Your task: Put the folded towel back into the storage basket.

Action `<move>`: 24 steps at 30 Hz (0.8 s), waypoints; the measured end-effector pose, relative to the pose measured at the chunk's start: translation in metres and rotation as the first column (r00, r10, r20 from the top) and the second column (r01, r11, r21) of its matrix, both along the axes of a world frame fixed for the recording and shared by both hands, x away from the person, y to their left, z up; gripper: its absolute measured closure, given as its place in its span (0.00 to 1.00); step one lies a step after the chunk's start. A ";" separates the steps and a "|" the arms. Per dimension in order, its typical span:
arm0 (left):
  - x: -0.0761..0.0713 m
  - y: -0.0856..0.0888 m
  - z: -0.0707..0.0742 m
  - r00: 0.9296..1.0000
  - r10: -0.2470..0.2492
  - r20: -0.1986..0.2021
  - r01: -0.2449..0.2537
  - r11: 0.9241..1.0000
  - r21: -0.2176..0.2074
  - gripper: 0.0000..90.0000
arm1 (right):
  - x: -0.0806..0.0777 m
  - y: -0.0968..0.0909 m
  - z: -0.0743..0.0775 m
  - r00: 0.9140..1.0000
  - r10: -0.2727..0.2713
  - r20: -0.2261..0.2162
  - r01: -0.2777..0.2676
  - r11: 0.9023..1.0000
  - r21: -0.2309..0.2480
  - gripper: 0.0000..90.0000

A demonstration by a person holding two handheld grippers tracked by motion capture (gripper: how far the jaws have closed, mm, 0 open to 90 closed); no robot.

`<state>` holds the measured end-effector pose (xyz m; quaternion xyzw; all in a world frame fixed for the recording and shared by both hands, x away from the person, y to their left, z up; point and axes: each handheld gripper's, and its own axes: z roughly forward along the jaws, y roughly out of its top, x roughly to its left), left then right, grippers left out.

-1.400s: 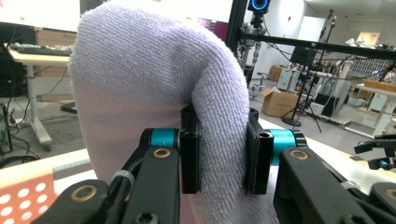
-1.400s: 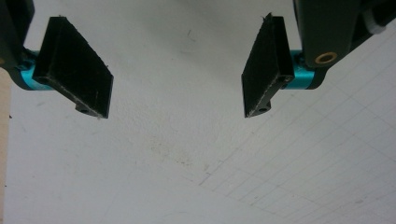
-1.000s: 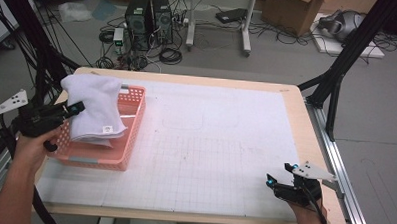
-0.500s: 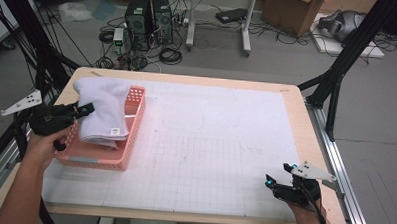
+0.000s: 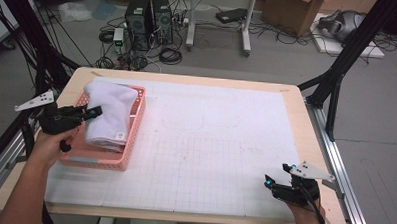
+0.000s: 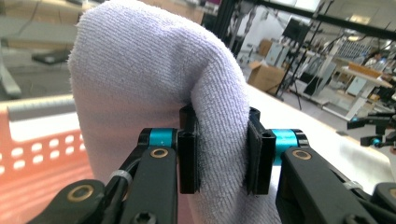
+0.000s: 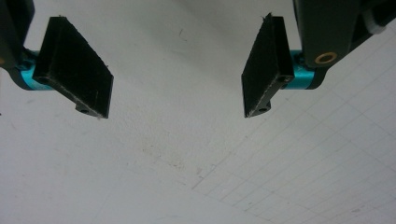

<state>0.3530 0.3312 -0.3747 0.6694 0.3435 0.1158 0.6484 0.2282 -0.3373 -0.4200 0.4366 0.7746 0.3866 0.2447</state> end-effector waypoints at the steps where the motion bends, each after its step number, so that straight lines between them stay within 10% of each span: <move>1: 0.001 -0.001 -0.001 1.000 0.001 -0.010 -0.001 1.000 0.001 0.78 | 0.000 0.000 0.000 1.000 0.002 -0.001 -0.002 1.000 0.000 0.27; 15: 0.014 0.007 -0.013 0.983 0.055 -0.175 -0.050 0.998 0.036 0.69 | 0.000 0.000 -0.001 1.000 0.001 -0.004 -0.001 1.000 -0.002 0.27; 24: 0.014 0.012 -0.009 0.937 0.229 -0.263 -0.212 0.973 0.091 0.42 | 0.001 0.000 -0.001 1.000 0.002 -0.009 -0.002 1.000 -0.002 0.27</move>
